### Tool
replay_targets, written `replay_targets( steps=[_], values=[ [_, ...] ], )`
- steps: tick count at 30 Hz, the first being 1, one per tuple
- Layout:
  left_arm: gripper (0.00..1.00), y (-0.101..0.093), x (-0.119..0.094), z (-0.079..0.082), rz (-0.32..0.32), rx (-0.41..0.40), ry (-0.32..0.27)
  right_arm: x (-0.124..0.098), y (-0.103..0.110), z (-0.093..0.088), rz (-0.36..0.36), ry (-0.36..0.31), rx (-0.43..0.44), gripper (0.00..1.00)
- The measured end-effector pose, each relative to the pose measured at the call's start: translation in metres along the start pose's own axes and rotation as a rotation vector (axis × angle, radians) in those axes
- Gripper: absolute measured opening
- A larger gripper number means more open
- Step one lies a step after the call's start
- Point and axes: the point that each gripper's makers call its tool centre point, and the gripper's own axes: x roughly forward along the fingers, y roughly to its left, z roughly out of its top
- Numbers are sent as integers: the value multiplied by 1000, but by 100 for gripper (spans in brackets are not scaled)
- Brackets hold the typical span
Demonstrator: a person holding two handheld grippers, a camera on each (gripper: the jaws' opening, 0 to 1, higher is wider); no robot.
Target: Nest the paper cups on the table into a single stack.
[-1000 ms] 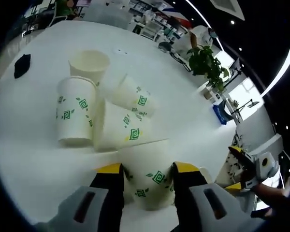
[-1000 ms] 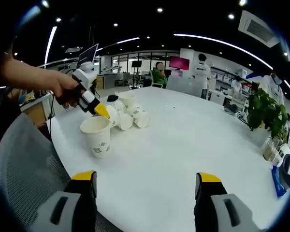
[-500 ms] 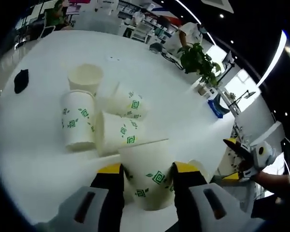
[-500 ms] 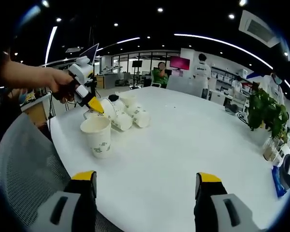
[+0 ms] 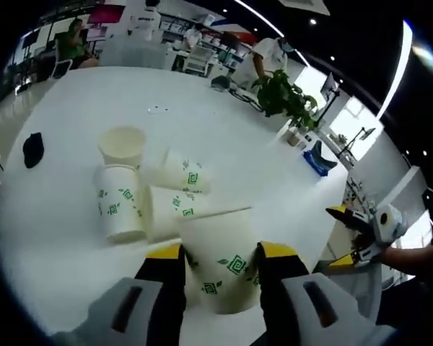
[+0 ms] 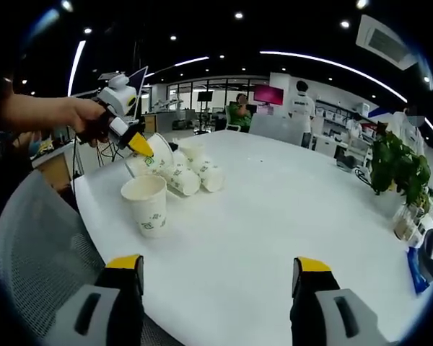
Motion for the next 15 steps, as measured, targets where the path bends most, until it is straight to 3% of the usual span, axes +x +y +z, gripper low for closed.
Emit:
replay_targets(
  steps=[8,15],
  values=[
    [38,-1,-7,9,-9,14,-41,-1,3,4,12,-21,13,88],
    [38,-18,-19,17,-47,37,-94,-1,8,10,27,-39,20,90]
  ],
)
